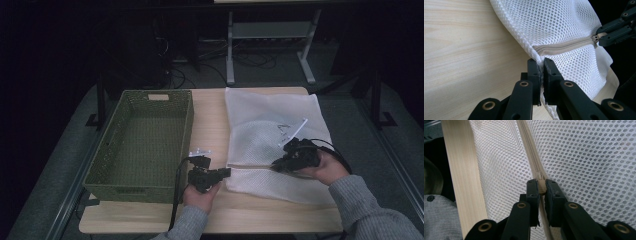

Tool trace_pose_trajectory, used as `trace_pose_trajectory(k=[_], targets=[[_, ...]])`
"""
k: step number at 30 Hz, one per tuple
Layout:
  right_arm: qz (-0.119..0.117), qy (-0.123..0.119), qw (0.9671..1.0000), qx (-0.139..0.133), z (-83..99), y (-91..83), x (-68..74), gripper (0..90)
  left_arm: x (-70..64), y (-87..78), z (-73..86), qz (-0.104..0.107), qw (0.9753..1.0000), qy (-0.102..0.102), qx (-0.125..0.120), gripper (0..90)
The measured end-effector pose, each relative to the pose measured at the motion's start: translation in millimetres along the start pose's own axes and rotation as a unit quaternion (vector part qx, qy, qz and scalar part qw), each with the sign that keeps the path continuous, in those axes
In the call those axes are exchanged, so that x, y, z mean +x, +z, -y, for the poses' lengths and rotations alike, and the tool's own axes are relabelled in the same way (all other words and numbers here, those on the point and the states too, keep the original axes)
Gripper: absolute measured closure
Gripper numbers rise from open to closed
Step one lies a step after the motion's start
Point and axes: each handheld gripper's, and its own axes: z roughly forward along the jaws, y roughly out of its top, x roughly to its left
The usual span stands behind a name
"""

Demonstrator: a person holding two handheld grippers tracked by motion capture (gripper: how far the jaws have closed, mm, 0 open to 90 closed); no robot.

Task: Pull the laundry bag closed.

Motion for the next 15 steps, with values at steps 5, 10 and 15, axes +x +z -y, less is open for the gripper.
trace_pose_trajectory(k=[5, 10, 15], targets=[[0.002, 0.004, 1.0, 0.002, 4.1, -1.0, -1.1, 81.1, -0.6, -0.3, 0.5, -0.002, 1.0, 0.004, 0.002, 85.5], [0.003, 0.008, 1.0, 0.0, 8.8, -3.3, -2.9, 81.1, 0.0, -0.4, 0.8, -0.005, 1.0, 0.006, 0.003, 85.5], [0.007, 0.012, 0.9999, -0.002, 14.5, -6.0, -5.1, 81.1, 0.2, -0.7, 1.0, -0.006, 0.9999, 0.008, 0.004, 85.5]])
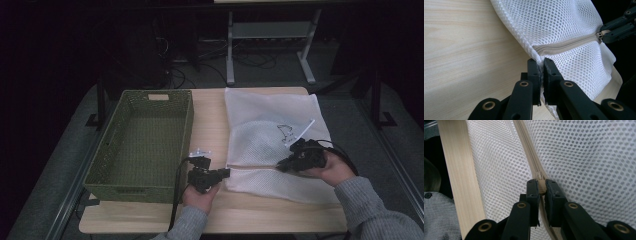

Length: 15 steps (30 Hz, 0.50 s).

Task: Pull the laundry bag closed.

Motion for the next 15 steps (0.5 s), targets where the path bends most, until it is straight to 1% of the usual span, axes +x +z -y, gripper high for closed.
trace_pose_trajectory(k=[7, 10, 15], targets=[[0.005, 0.008, 1.0, 0.0, 9.0, -3.2, -3.4, 81.1, 0.1, 0.0, 1.1, -0.003, 1.0, 0.003, 0.003, 85.5], [0.006, 0.016, 0.9999, 0.0, 14.3, -4.8, -5.8, 81.1, 0.4, 0.0, 1.1, -0.005, 1.0, 0.005, 0.005, 85.5], [0.008, 0.023, 0.9997, -0.002, 22.2, -7.6, -8.7, 81.1, 0.6, 0.4, 1.1, -0.006, 0.9999, 0.006, 0.006, 85.6]])
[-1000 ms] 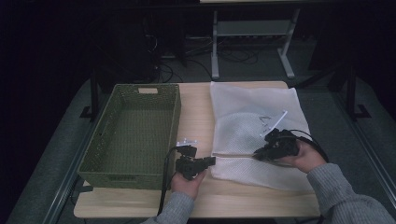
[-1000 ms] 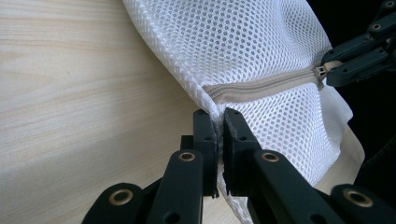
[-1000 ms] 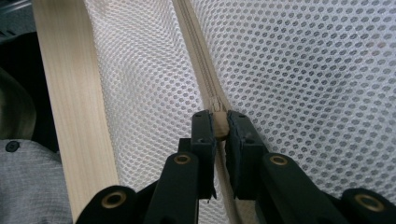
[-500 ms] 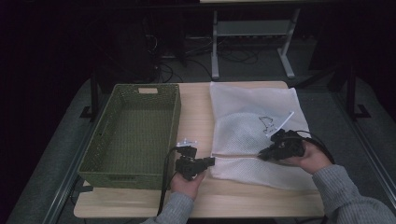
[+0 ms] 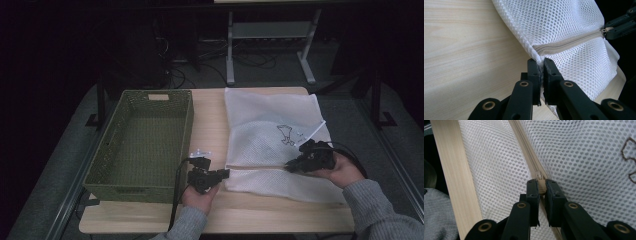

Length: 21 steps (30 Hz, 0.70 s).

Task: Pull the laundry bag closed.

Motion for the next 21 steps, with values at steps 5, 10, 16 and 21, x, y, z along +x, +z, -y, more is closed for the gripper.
trace_pose_trajectory(k=[5, 10, 16, 21], targets=[[0.002, 0.005, 1.0, 0.0, 5.9, -1.9, -2.2, 81.1, 0.3, 0.0, 0.7, -0.002, 1.0, 0.0, 0.0, 85.6], [0.004, 0.011, 0.9999, 0.0, 11.8, -3.4, -3.5, 81.1, 0.3, 0.0, 1.1, -0.004, 1.0, 0.002, 0.002, 85.6], [0.003, 0.017, 0.9998, -0.003, 17.4, -4.3, -5.2, 81.1, -0.1, -0.4, 1.4, -0.004, 1.0, 0.004, 0.002, 85.6], [0.002, 0.02, 0.9998, -0.003, 20.6, -3.4, -6.1, 81.1, -1.2, -0.7, 2.4, -0.008, 0.9999, 0.009, 0.0, 85.6]])
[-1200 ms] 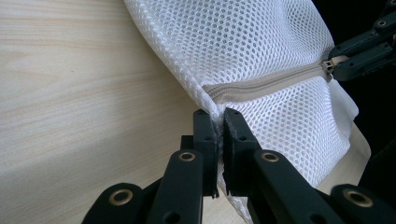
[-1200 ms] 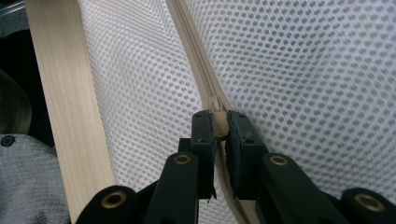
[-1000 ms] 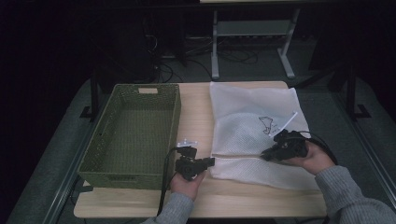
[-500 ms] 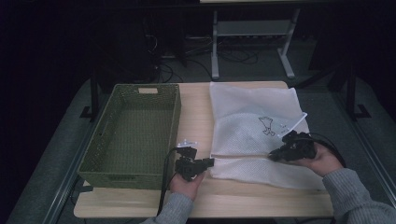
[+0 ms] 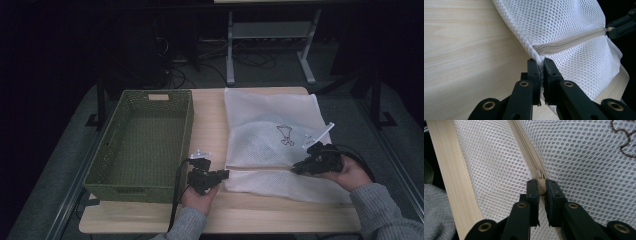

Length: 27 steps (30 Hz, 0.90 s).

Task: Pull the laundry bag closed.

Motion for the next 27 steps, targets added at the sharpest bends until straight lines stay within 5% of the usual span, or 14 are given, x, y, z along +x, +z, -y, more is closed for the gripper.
trace_pose_trajectory(k=[27], targets=[[0.014, 0.039, 0.9991, 0.008, 39.5, -7.5, -14.6, 81.0, 6.4, -6.0, 3.0, -0.014, 0.9999, -0.002, 0.007, 85.6]])
